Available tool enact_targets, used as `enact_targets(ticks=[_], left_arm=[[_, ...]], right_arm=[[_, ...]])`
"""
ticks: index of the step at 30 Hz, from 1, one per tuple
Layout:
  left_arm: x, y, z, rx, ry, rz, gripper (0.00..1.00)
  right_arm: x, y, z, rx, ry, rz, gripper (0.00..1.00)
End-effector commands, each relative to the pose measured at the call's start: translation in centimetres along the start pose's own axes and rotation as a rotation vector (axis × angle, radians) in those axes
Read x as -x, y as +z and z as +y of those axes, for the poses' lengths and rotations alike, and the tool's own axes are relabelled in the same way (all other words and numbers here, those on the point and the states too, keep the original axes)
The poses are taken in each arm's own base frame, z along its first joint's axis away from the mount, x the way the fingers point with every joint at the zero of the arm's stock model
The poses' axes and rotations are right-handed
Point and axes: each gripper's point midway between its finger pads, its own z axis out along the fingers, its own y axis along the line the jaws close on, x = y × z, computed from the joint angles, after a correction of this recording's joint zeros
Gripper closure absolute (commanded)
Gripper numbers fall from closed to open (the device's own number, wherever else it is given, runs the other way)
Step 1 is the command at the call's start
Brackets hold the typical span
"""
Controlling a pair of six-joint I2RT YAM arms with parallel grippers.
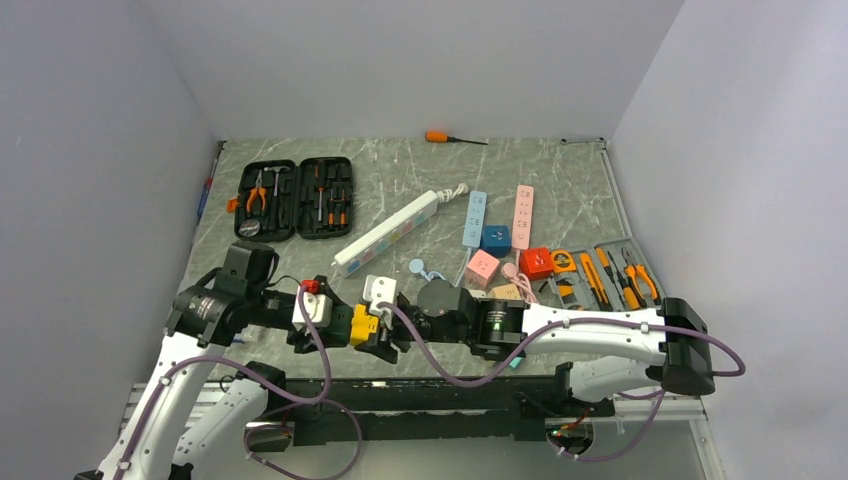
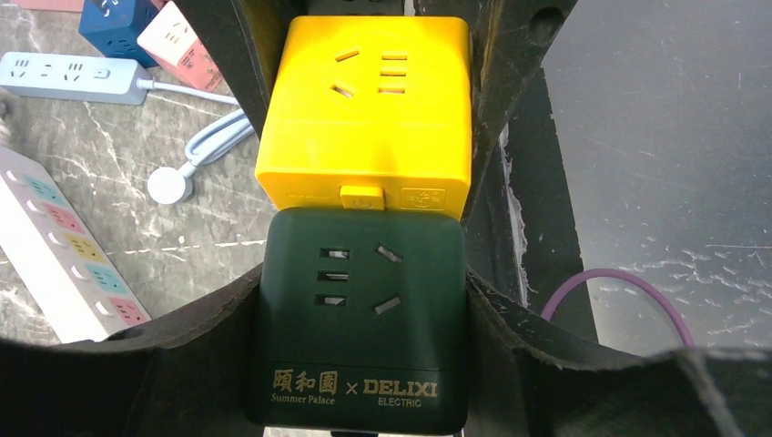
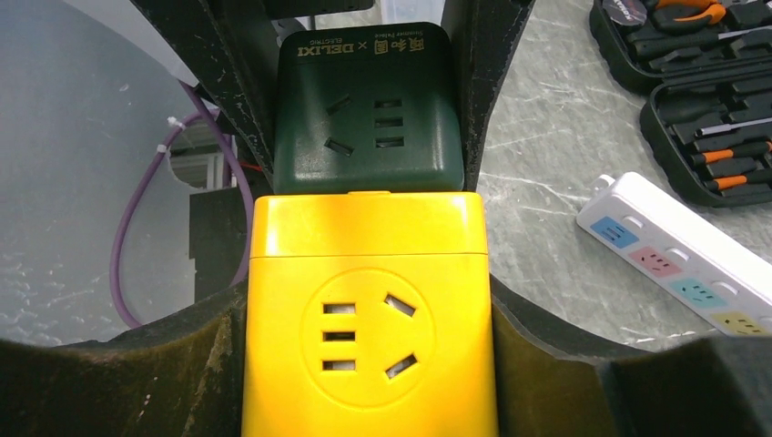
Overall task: Pull the plug off the socket
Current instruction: Remove the plug from the socket, then place the socket at the center of the board.
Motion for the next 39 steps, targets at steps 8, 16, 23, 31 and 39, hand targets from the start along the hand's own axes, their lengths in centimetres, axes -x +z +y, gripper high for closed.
enact_targets(ticks=[8,16,23,31,39], left_arm=[[-3.3,-2.8,4.5,0.235,0.114,0.248,1.00],[-3.2,-3.1,4.8,0.248,0.119,0.256,1.00],[-3.5,-3.4,5.0,0.267,0.124,0.269,1.00],[-3.9,-3.3,5.3,0.270,0.106,0.272,1.00],[-5.5,-3.2,7.1,0.314,0.039,0.321,1.00]], right_arm=[[-6.3,-4.6,1.4,0.000,0.175,0.207,0.85],[-7.2,-5.2,1.1,-0.029,0.190,0.232,0.55],[-8.0,-6.8,0.7,-0.069,0.220,0.235,0.38],[-9.6,-8.3,-1.5,-0.219,0.244,0.215,0.77],[-8.9,-9.7,-8.1,-0.536,0.240,0.234,1.00]])
